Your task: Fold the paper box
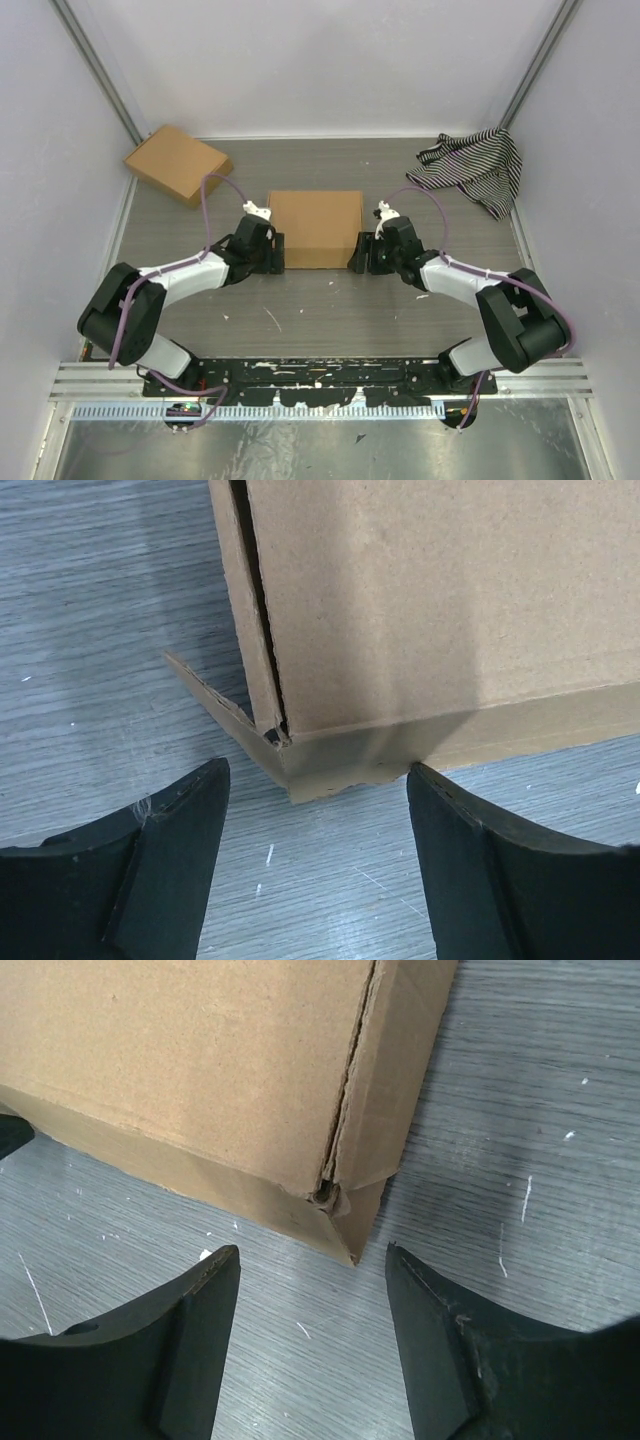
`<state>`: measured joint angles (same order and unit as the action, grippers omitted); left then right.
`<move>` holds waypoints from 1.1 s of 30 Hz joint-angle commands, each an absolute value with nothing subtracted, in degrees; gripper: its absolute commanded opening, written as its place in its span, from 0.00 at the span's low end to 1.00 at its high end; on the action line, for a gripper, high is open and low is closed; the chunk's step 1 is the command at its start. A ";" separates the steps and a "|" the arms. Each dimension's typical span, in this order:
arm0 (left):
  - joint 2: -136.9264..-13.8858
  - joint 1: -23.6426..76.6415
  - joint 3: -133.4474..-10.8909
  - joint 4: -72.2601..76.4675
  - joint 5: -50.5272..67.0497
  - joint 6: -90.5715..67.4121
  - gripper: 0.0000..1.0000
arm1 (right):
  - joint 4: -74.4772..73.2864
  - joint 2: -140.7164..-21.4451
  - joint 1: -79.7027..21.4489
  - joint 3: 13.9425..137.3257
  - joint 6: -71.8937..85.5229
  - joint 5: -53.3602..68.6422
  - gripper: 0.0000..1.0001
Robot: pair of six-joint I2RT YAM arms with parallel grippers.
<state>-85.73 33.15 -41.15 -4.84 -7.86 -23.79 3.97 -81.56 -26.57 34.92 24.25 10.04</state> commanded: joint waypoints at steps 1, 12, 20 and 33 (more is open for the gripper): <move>-86.02 33.13 -42.20 -1.49 -7.10 -23.92 0.77 | 8.24 -81.18 -26.72 34.76 23.55 12.04 0.64; -81.63 33.14 -41.02 -1.45 -2.17 -24.57 0.65 | 6.58 -78.21 -26.76 34.79 22.98 15.06 0.52; -79.54 33.13 -46.93 -15.65 -2.80 -25.72 0.58 | -2.36 -75.18 -26.72 38.78 22.33 13.32 0.42; -83.04 33.13 -53.85 -24.64 0.61 -26.89 0.56 | -12.13 -76.94 -26.74 45.20 22.82 14.36 0.41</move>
